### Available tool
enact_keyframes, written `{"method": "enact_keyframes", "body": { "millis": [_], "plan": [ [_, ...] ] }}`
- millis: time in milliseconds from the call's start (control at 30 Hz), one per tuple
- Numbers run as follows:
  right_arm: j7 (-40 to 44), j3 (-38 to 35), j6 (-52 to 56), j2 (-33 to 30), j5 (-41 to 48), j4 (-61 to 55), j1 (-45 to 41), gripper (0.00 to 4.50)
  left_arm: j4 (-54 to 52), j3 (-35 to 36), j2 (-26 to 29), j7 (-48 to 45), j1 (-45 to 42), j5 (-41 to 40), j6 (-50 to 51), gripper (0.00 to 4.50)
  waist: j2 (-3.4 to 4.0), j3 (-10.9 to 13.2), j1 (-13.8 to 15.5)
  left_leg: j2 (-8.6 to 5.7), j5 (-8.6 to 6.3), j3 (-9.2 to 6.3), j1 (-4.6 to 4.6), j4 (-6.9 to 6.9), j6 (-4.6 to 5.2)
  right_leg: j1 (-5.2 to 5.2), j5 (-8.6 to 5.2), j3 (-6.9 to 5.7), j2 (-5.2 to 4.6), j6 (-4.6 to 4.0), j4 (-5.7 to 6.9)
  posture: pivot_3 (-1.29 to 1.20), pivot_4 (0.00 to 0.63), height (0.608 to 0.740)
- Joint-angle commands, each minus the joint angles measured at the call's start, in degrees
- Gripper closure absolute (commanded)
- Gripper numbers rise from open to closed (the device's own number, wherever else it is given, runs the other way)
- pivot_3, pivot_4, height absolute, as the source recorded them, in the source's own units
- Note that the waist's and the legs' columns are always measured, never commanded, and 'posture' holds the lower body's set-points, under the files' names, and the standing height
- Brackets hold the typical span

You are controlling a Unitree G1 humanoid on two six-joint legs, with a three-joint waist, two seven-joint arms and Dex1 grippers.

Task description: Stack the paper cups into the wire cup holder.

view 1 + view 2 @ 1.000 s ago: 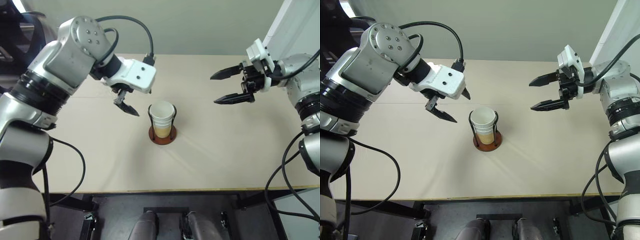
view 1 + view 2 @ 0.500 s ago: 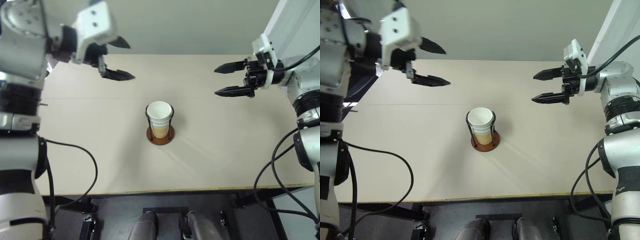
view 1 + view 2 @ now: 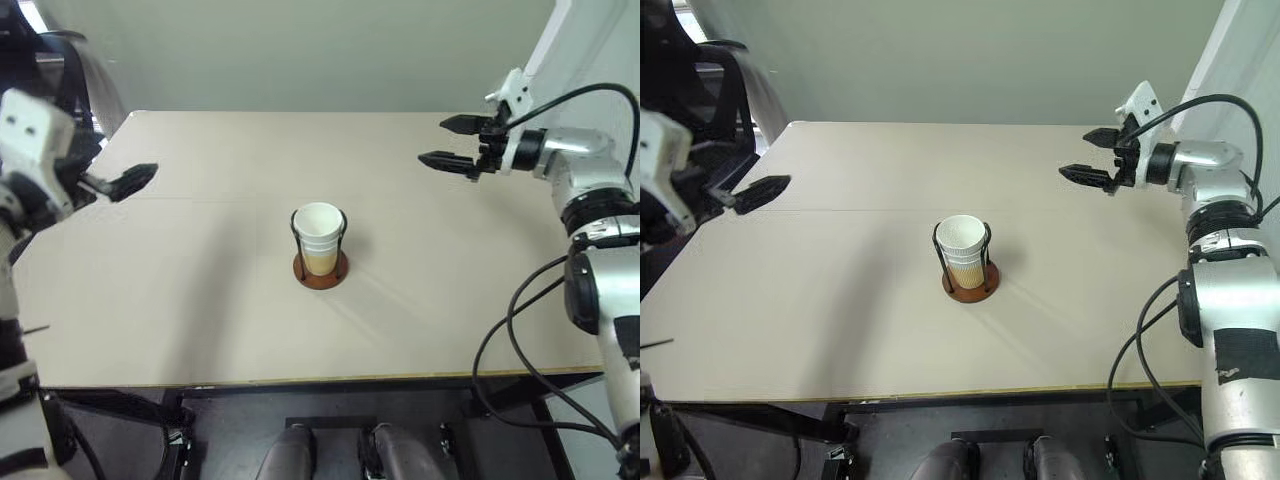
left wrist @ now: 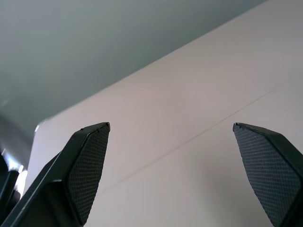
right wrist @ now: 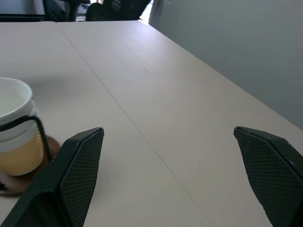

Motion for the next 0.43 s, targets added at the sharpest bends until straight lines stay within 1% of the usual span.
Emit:
{"method": "enact_keyframes", "body": {
  "millis": [33, 100, 233, 433],
  "plan": [
    [-0.91, -2.59, -0.32, 1.55, -1.84, -1.64, -0.32, 0.00, -5.01, 4.84, 1.29, 1.63, 2.08, -2.17, 1.15, 0.05, -0.01, 0.00, 0.13, 0.00, -0.10, 0.00, 0.00, 0.01, -0.18, 0.00, 0.00, 0.00, 0.00, -0.05, 0.00, 0.00, 0.150, 0.740],
    [-0.94, -3.43, -0.14, 2.75, -2.66, -1.86, -0.34, 0.00, -6.06, 5.96, 2.07, 2.17, 3.30, -2.87, 1.90, 0.05, -0.01, 0.00, 0.27, -0.01, -0.17, 0.00, -0.01, 0.02, -0.41, 0.00, 0.03, 0.00, 0.00, -0.12, -0.01, 0.00, 0.150, 0.740],
    [0.20, -4.82, 0.49, 4.78, -3.79, -2.18, -0.81, 0.00, -8.15, 7.48, 3.60, 2.42, 5.23, -3.88, 3.02, 0.05, -0.01, 0.00, 0.38, -0.02, -0.17, 0.01, -0.02, 0.02, -0.54, 0.01, 0.12, 0.01, -0.01, -0.23, -0.06, 0.00, 0.150, 0.740],
    [0.38, -6.55, 0.27, 6.35, -5.23, -2.61, -0.25, 0.00, -12.67, 9.11, 3.27, 3.98, 7.77, -6.60, 5.84, 0.05, -0.01, 0.00, 0.32, -0.01, -0.18, 0.00, 0.02, 0.00, -0.60, 0.03, 0.13, 0.01, 0.00, -0.26, -0.07, 0.00, 0.150, 0.740]
  ]
}}
